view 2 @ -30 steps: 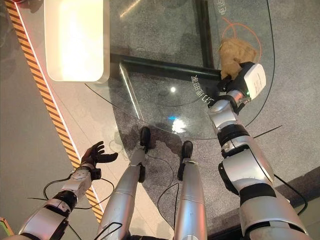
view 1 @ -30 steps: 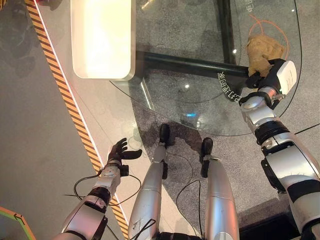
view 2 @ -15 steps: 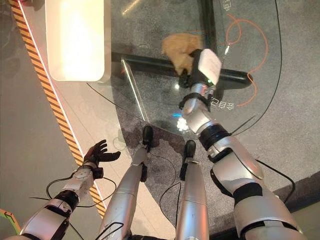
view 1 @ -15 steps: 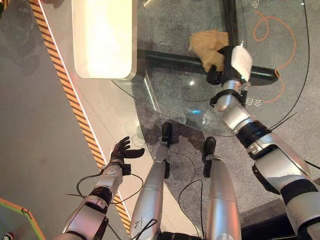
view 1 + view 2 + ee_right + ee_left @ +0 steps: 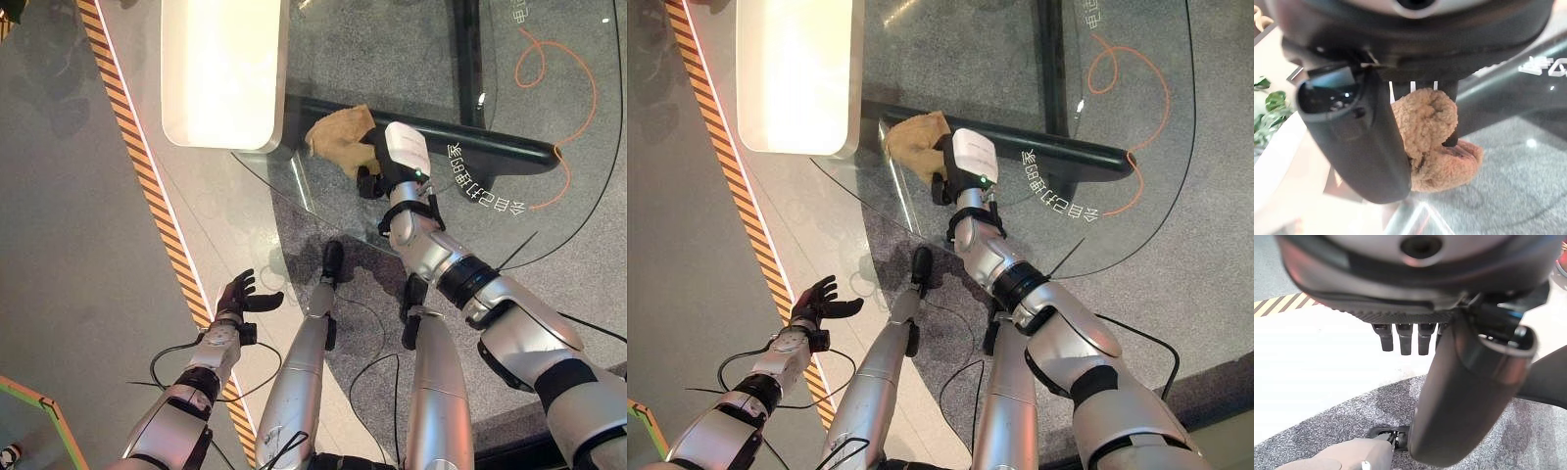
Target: Wipe the table with a cloth and put it in the basket.
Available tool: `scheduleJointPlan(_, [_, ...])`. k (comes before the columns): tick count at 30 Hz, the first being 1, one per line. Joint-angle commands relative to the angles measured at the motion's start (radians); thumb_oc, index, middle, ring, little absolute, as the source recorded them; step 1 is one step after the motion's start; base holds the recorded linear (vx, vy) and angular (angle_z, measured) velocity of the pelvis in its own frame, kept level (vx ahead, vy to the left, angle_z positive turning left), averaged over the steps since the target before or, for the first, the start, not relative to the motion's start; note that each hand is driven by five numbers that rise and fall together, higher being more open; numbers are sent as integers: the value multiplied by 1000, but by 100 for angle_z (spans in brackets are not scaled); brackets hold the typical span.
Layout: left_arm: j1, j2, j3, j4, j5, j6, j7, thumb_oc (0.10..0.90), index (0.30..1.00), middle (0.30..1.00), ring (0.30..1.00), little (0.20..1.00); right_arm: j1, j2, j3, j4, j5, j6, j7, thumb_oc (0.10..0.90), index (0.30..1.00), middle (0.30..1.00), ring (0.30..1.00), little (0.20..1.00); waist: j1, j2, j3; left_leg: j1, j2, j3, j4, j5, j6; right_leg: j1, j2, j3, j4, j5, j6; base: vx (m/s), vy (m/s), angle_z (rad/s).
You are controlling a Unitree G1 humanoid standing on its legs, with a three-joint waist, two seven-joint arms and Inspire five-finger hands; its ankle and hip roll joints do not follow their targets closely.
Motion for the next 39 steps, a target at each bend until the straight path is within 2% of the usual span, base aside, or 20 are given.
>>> scheduleJointPlan(1, [18,-17,-21,22,24,-22,32,800,900,900,900,900,-50,51,47,-142,-76,-134,101,100,300,300,300,200,-2,24,-17,25,-48,-7,110,-137,36,80,-50,-47,-309,194,45,0,0,0])
scheduleJointPlan(3, [18,-14,-19,23,25,-21,31,800,900,900,900,900,-38,58,71,-184,-104,-162,155,100,300,300,300,200,-3,21,-17,23,-49,-10,111,-135,34,79,-50,-47,-309,194,46,0,0,0])
scheduleJointPlan(11, [-5,6,-12,51,23,-17,5,800,900,900,900,900,-27,59,121,-226,-101,-237,240,100,300,300,300,200,-4,12,-17,24,-45,-13,107,-128,32,80,-51,-47,-309,197,49,0,0,0])
scheduleJointPlan(14, [-14,13,-14,59,25,-17,-1,800,900,900,900,900,-25,52,151,-223,-120,-245,275,100,300,300,300,200,-3,7,-17,20,-44,-15,109,-128,33,79,-51,-49,-309,198,51,-2,-33,1])
scheduleJointPlan(19, [-22,25,-13,71,21,-14,-13,800,900,900,900,900,-20,44,156,-212,-125,-230,248,100,300,300,300,200,-4,4,-17,22,-44,-16,113,-129,34,80,-51,-48,-305,200,51,1,-6,0])
scheduleJointPlan(22, [-29,29,-18,76,11,-11,-15,800,900,900,900,900,-20,39,147,-202,-127,-206,190,100,300,300,300,200,-6,5,-17,25,-45,-15,111,-127,35,83,-51,-47,-309,203,51,0,0,0])
scheduleJointPlan(29, [-43,28,-24,110,7,-25,-34,800,900,900,900,900,-77,19,51,-33,-86,-159,-45,100,300,300,300,200,2,17,-17,21,-42,-14,123,-131,38,81,-58,-51,-298,204,52,0,0,0])
scheduleJointPlan(34, [-21,23,-33,115,10,-44,-33,800,900,900,900,900,-138,-31,-57,106,40,-173,-208,100,300,300,300,200,12,23,-17,13,-40,-15,139,-137,43,77,-59,-58,-283,205,52,2,-5,1])
scheduleJointPlan(36, [-19,24,-35,114,9,-44,-32,800,900,900,900,900,-143,-38,-70,116,62,-173,-234,100,300,300,300,200,13,23,-17,13,-39,-15,140,-139,43,76,-59,-58,-282,205,52,0,0,0])
scheduleJointPlan(37, [-11,27,-34,112,13,-47,-32,800,900,900,900,900,-155,-54,-106,154,104,-201,-256,100,300,300,300,200,15,23,-17,10,-37,-14,143,-142,46,74,-59,-61,-278,205,53,8,-17,5])
scheduleJointPlan(39, [-7,30,-36,108,8,-49,-29,800,900,900,900,900,-167,-67,-144,179,151,-217,-288,100,300,300,300,200,15,22,-17,5,-36,-14,149,-144,47,69,-58,-61,-274,205,52,6,-15,6])
